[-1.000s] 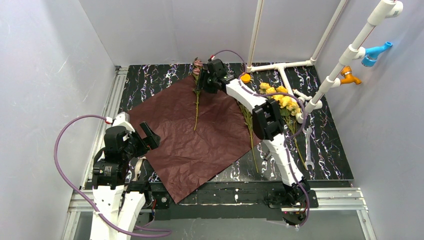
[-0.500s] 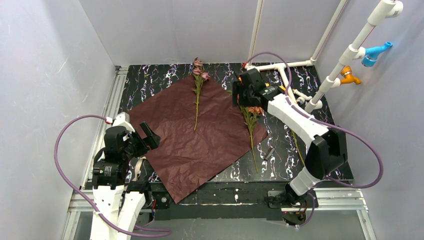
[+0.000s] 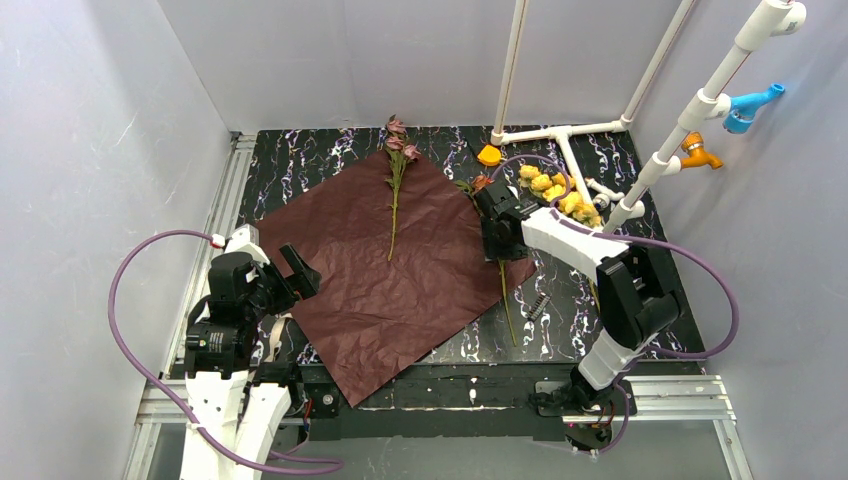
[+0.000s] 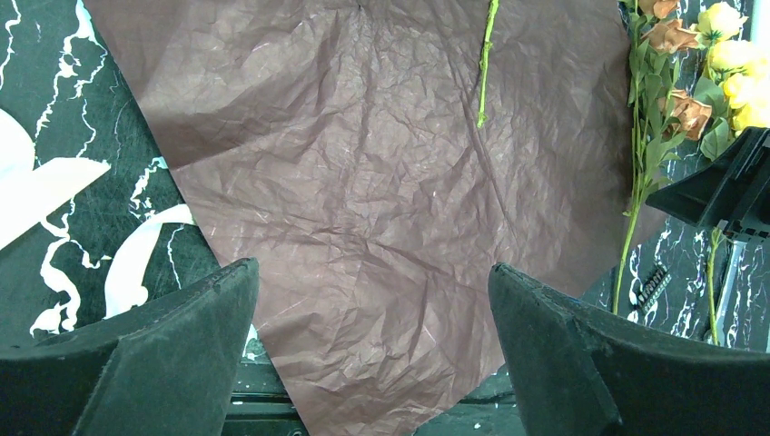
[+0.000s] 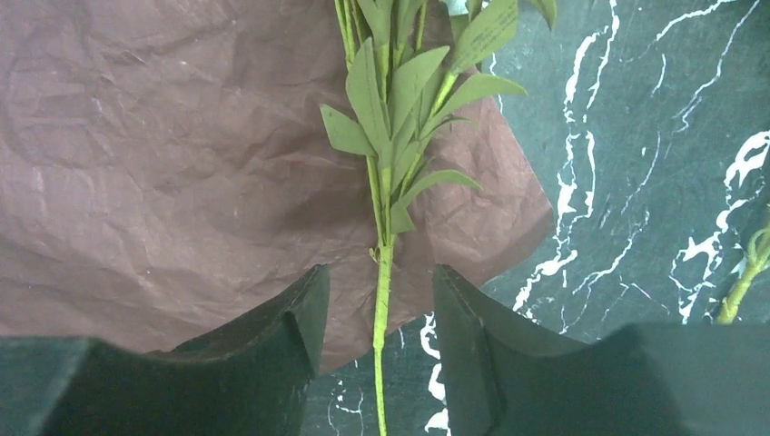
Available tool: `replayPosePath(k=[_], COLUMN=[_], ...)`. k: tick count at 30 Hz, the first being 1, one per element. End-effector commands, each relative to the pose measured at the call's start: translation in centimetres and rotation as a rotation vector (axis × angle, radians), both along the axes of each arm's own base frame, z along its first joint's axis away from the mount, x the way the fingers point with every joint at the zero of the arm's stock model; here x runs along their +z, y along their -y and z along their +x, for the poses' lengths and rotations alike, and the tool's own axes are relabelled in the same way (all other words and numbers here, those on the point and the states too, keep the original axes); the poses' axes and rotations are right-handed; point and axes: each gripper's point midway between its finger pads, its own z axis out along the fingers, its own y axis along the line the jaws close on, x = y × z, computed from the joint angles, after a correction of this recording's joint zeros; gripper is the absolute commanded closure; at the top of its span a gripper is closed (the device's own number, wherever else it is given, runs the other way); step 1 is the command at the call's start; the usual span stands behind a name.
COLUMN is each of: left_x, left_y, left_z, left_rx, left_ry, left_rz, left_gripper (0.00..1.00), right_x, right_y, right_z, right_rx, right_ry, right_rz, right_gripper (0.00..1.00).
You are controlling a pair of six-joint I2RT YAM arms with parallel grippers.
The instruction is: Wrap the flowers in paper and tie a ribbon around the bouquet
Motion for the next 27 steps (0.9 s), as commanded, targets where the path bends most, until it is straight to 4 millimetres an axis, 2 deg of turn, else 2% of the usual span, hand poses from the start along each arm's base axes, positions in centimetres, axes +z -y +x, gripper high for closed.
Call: replayPosePath(k=[1,6,11,27], left_x=[-0.5,-0.5,-0.5,-0.4], left_y=[-0.2,-0.2,-0.2,-0.2], left_z=[0.0,0.0,0.0,0.0], left_rx=[0.013,0.010,0.011,0.011], left_ry=[-0.017,-0.021,-0.020,-0.016], left_rz=[0.004,0.002,0.001,0.001], left_gripper=[0.03,0.03,0.03,0.03], right_x=[-0.9,-2.1,-2.7,-5.1], right_y=[-0.2,-0.2,0.0,0.6], right_z=[0.9,1.3,1.5,0.7], right_rx=[-0.009,-0.010,-0.020,-0.015], right_ry=[0.033,0.020,0.010,-0.064], right_rz=[-0.003,-0.019,-0.026,-0.010], right_gripper=[0.47,0.53,0.54,0.59])
